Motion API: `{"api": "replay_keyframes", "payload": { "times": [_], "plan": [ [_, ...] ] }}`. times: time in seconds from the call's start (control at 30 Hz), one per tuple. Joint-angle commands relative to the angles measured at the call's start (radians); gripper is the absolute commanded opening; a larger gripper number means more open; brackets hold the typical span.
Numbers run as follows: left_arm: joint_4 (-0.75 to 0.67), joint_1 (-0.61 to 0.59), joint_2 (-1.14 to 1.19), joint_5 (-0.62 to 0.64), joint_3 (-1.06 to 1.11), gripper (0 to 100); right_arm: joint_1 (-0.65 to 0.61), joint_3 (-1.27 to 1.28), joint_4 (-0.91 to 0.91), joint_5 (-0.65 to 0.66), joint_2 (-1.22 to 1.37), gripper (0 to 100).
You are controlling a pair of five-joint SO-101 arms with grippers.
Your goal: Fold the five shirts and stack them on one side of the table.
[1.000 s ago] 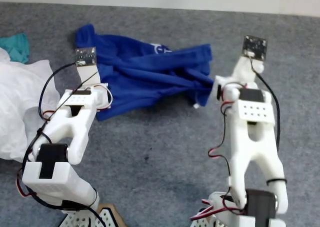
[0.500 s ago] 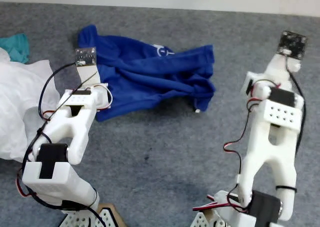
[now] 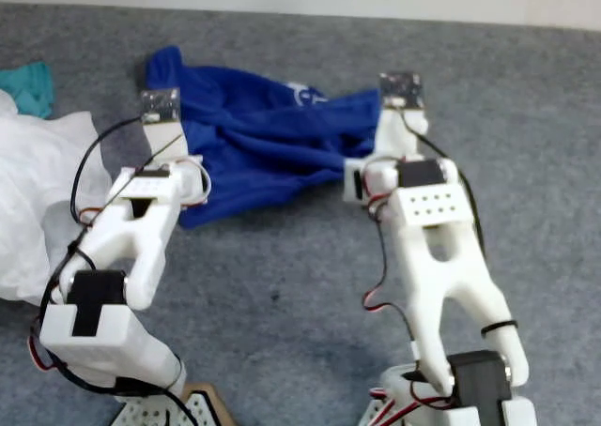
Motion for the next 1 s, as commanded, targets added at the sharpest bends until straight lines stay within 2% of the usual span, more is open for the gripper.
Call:
{"api": "replay_keyframes", "payload": {
  "times": [0.0,0.17,0.3,0.83,0.97],
  "plan": [
    [-0.012,0.013,-0.002,-0.006,-0.041,1,-0.036,-0.010,-0.105,-0.029,0.062,17.7],
    [-0.011,0.013,-0.002,-0.006,-0.041,1,-0.036,-0.041,-0.200,-0.028,0.248,17.7],
    [-0.011,0.013,-0.002,-0.008,-0.041,1,-0.033,-0.102,-0.205,-0.025,0.337,17.7],
    [-0.011,0.013,-0.002,-0.008,-0.041,1,0.054,-0.110,-0.213,-0.021,0.354,17.3],
    [-0.011,0.013,-0.002,-0.006,-0.041,1,0.054,-0.113,-0.231,-0.021,0.377,6.3]
  ]
}}
